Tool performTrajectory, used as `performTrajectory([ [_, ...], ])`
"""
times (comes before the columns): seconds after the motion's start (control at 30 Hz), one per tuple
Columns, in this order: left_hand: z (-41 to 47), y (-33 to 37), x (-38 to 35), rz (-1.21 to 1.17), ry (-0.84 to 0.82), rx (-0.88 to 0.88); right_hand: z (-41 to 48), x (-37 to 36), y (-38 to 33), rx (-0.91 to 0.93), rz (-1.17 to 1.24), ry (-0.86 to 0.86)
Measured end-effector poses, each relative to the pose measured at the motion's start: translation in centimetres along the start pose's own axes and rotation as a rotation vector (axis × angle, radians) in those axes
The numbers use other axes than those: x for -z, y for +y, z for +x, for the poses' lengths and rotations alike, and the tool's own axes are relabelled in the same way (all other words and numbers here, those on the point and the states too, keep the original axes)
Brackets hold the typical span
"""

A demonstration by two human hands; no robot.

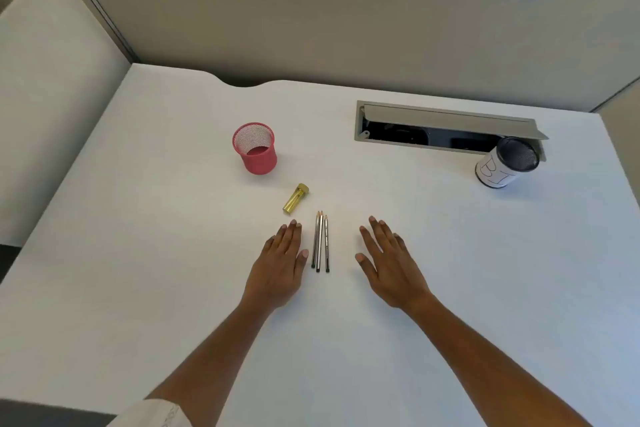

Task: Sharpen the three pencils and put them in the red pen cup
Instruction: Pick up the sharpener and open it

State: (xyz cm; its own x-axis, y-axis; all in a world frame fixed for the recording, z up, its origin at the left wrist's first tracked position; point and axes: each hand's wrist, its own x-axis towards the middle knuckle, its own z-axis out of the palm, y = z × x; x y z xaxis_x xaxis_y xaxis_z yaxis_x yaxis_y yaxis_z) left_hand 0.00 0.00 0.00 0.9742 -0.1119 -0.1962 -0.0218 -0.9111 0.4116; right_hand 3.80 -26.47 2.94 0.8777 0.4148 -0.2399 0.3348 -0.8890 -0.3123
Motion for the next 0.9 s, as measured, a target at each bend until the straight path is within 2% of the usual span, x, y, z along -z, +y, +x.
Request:
performTrajectory([
  [0.37, -1.0, -0.5, -2.4, 0.093, 0.023, 0.015, -0.8, -3.0, 0.6, -0.049, -0.096, -0.024],
  [0.47, -0.7, -0.1, -2.0, 0.095, 0.075, 0.019, -1.0, -3.4, 0.6, -0.058, -0.096, -0.015],
  [0.73, 2.5, 0.3, 1.8, 0.073, 0.249, -0.017, 1.1, -0.8, -0.4, -0.006, 0.040, 0.101],
  [0.9, 5.8, -0.4, 3.6, 0.070, 0.325, 0.030, 3.0, 1.4, -1.2, 0.009, 0.148, 0.189],
])
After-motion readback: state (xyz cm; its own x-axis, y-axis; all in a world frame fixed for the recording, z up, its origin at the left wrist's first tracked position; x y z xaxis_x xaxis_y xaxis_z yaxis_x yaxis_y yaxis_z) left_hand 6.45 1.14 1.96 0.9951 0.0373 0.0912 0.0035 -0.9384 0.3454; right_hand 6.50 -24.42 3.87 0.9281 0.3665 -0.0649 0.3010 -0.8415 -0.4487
